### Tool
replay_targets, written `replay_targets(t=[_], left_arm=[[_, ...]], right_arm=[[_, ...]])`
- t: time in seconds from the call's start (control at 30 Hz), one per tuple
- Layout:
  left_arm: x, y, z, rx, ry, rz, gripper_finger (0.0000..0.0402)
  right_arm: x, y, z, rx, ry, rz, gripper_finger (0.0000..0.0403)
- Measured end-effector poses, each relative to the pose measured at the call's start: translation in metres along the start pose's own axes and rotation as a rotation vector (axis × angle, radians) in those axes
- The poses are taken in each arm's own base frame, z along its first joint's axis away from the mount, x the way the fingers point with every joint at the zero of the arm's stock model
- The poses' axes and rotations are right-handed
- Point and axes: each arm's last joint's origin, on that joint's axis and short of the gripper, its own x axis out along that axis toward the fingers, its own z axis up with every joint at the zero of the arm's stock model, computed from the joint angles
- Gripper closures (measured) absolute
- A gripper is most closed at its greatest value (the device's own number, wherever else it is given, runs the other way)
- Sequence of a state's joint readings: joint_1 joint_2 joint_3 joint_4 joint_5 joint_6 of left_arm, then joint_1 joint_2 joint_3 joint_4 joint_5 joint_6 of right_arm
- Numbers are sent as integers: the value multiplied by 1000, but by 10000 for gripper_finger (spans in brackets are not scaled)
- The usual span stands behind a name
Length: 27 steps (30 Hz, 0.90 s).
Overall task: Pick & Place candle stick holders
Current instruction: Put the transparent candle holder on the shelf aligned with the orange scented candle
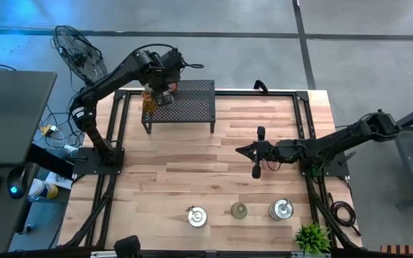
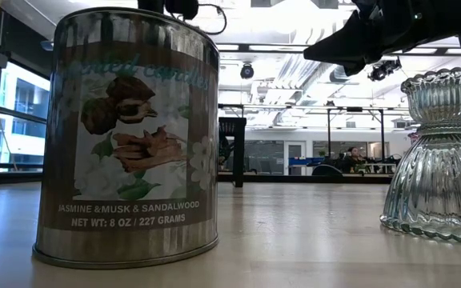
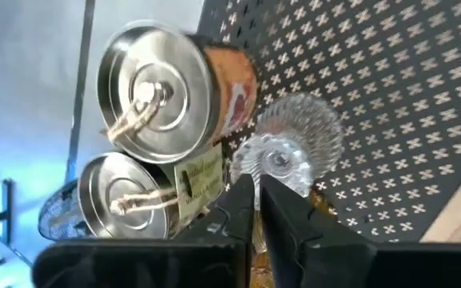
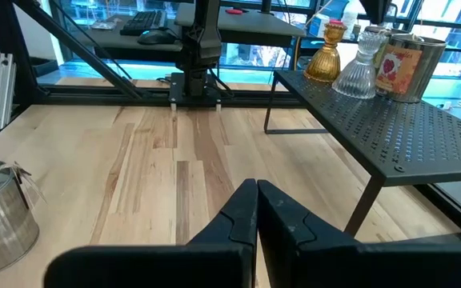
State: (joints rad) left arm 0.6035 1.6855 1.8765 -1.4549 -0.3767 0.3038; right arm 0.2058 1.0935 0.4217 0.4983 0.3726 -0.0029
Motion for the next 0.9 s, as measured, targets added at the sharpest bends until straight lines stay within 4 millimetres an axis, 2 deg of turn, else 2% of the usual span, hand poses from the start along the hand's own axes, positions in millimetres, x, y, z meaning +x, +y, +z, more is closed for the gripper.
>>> replay_targets(t=[0.3,0.9], left_arm=[[17,-5,3,9,-4,-20,399],[16,-7,0,37,9,-65,397]], right_arm=[[0,0,0,-3,0,1,403],[0,0,0,-5,0,1,403]])
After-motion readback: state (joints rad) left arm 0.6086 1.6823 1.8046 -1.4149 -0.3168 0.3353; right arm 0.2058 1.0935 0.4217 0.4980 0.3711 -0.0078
